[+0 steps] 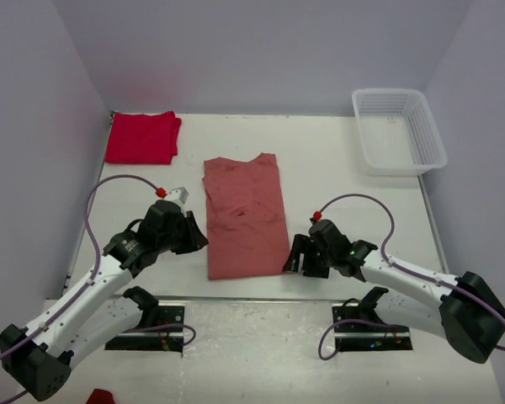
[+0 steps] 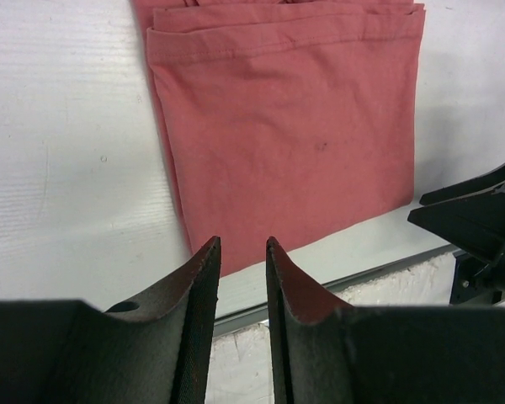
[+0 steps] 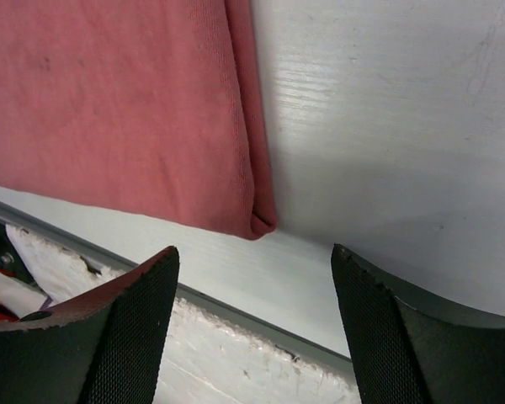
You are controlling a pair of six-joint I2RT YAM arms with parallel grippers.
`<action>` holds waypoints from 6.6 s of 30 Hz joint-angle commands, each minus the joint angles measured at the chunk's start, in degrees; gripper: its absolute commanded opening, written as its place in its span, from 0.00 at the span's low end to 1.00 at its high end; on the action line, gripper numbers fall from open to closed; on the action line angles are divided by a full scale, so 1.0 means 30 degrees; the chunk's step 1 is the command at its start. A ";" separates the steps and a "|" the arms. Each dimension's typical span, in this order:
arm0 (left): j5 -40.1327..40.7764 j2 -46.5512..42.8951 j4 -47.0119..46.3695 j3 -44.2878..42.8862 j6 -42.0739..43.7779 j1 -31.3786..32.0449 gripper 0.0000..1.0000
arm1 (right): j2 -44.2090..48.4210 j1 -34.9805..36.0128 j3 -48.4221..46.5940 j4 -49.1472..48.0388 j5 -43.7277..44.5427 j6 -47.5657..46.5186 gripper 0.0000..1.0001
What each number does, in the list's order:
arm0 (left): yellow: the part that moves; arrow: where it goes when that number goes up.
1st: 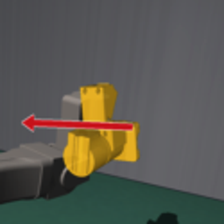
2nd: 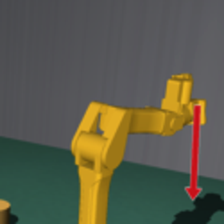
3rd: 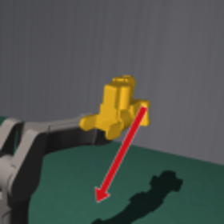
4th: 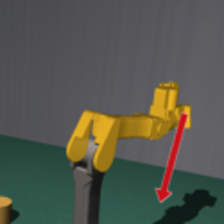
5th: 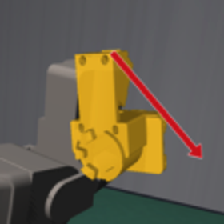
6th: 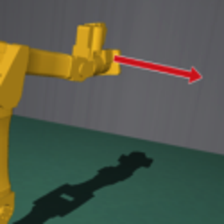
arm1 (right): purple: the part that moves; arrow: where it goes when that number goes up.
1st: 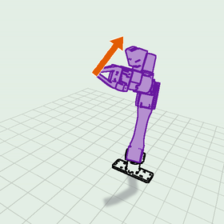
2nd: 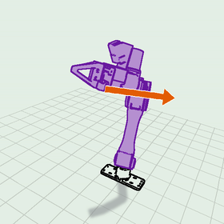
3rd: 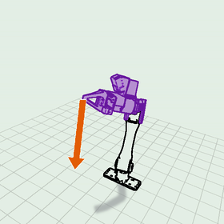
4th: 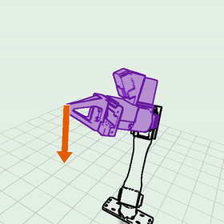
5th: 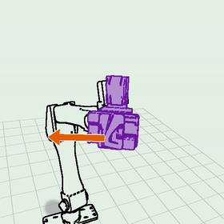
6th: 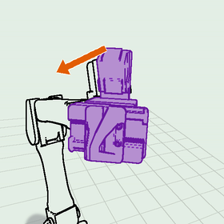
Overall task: Fold and stack the t-shirts
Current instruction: Grab one side of the 2/3 rectangular tshirt with both arms, then fold the long partially folded tshirt into a neat square
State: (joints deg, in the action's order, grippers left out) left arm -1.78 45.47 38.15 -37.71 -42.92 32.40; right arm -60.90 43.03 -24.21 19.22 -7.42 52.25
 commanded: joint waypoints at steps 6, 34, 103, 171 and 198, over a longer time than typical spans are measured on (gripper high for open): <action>-0.0461 -0.0187 0.0261 -0.0669 -0.0050 0.0097 0.29 | -0.0850 0.0072 0.0510 -0.1895 0.0570 0.0718 0.72; -0.0080 -0.0128 0.0906 -0.1257 0.0331 0.0097 0.30 | -0.2110 0.0336 0.3205 -0.5469 -0.0456 0.2417 0.41; -0.2512 0.1951 -0.2814 0.6360 -0.2833 0.0127 0.43 | -0.1788 0.0600 0.3088 -0.5089 -0.0456 0.2095 0.00; 0.2819 0.7074 -0.0967 -0.8256 0.2467 -0.0106 0.00 | -0.8169 0.0309 -1.7006 0.7127 0.6548 -0.6660 0.00; 0.2205 1.8384 -0.3459 -1.7658 0.4901 -0.4970 0.00 | -1.9094 -0.4759 -3.0247 0.8825 0.2005 -1.1381 0.00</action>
State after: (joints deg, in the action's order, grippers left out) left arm 4.32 98.15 30.28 -86.61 -30.13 18.65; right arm -114.19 30.24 -110.26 43.68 1.54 20.43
